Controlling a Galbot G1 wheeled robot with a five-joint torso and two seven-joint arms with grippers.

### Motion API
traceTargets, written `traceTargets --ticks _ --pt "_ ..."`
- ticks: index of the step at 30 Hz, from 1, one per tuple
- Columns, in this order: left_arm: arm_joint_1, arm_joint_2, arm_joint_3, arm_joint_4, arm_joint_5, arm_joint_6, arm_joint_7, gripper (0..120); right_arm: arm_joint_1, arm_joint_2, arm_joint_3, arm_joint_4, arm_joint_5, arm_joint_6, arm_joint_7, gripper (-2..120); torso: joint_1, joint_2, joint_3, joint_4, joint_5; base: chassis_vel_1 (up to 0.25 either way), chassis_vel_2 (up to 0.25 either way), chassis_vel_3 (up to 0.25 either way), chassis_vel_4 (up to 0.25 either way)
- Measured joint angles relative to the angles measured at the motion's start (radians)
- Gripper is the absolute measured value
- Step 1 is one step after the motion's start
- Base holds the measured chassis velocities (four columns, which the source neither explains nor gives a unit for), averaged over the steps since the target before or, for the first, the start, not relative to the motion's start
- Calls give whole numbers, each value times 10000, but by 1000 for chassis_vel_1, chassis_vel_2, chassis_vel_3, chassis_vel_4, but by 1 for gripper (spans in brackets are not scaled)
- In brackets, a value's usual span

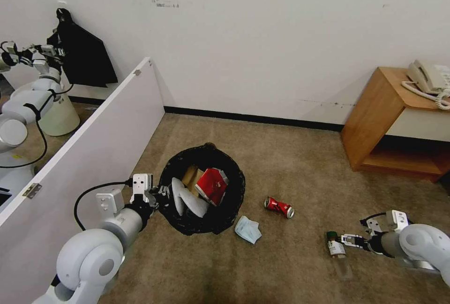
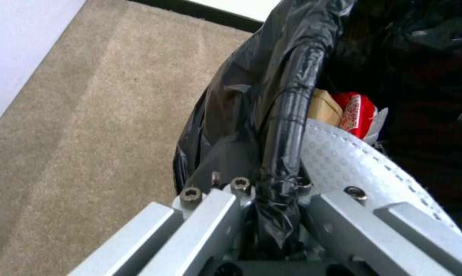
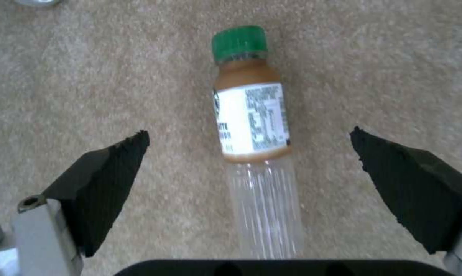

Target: Pick up the trash bin and place the garbage on the floor into it.

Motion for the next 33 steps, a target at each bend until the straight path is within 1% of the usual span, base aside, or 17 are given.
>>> traceTargets --ticks 2,6,9,12,17,24,33 --pt "-24 -4 3 64 -4 -2 13 0 408 204 -407 -295 -78 45 -44 100 0 0 1 2 1 0 0 0 0" --pt "-63 8 -5 130 -38 -6 28 0 710 407 -753 -519 -161 81 -71 100 0 -1 0 1 0 0 0 0 0" --pt "-120 36 -34 213 -94 -13 34 0 1107 737 -1195 -844 -294 134 -88 100 0 0 0 1 1 0 0 0 0" --pt "-126 41 -39 233 -104 -14 36 0 1204 819 -1301 -934 -325 156 -96 100 0 0 0 2 2 0 0 0 0" --pt "-94 56 -77 329 -109 -34 100 0 1574 1254 -1777 -1452 -615 202 -193 100 0 0 0 2 0 0 0 0 0" --pt "-75 48 -84 367 -96 -49 147 0 1531 1407 -1804 -1647 -841 276 -210 100 0 0 0 0 1 0 0 0 0" --pt "-96 50 -85 455 -67 -78 240 0 1445 1423 -1724 -1768 -1044 394 -318 100 0 0 0 0 0 0 0 0 0"
